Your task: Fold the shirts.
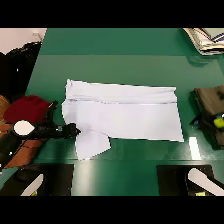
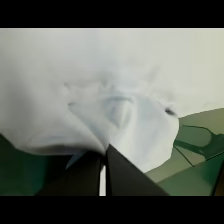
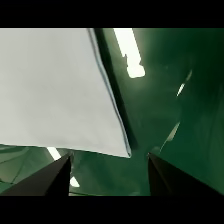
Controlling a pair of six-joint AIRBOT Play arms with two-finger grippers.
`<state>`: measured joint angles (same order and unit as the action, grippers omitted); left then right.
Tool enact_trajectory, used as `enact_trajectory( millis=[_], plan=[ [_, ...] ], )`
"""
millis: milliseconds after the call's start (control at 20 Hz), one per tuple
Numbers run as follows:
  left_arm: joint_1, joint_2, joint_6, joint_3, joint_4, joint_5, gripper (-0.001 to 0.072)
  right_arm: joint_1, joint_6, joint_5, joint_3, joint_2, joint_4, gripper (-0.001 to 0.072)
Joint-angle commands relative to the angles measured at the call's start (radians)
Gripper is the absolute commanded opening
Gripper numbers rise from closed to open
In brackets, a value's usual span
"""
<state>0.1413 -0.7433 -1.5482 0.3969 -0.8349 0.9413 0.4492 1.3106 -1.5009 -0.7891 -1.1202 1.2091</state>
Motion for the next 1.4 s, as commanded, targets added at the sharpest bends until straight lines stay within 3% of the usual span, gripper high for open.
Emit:
enact_trajectory(
  millis=[0, 450, 550, 650, 700, 850, 1200, 1350],
  plan=[
    [0.000, 0.000, 0.014, 0.014, 0.001, -0.010, 0.0023, 0.078, -0.021, 0.074, 0.213, 0.010, -0.010, 0.0486],
    [0.000, 0.000, 0.037, 0.014, 0.001, 0.021, 0.0023, -0.051, 0.006, 0.231, 0.265, 0.012, -0.014, 0.0431],
    [0.000, 0.000, 0.037, 0.014, 0.001, 0.021, 0.0023, -0.059, 0.009, 0.251, 0.265, 0.040, -0.014, 0.0298],
    [0.000, 0.000, 0.038, 0.014, 0.001, 0.021, 0.0023, -0.059, 0.008, 0.253, 0.266, 0.062, -0.013, 0.0255],
    [0.000, 0.000, 0.038, 0.014, 0.001, 0.021, 0.0023, -0.059, 0.008, 0.253, 0.266, 0.069, -0.013, 0.0172],
    [0.000, 0.000, 0.038, 0.014, 0.001, 0.027, 0.0023, -0.059, 0.008, 0.265, 0.266, 0.087, -0.014, 0.0051],
    [0.000, 0.001, 0.037, 0.016, 0.000, 0.049, 0.0021, -0.059, 0.007, 0.277, 0.260, 0.099, -0.011, 0.0014],
    [0.000, 0.033, 0.013, 0.070, -0.094, 0.172, 0.0019, -0.059, -0.010, 0.140, 0.201, 0.144, 0.044, 0.0014]
  ],
)
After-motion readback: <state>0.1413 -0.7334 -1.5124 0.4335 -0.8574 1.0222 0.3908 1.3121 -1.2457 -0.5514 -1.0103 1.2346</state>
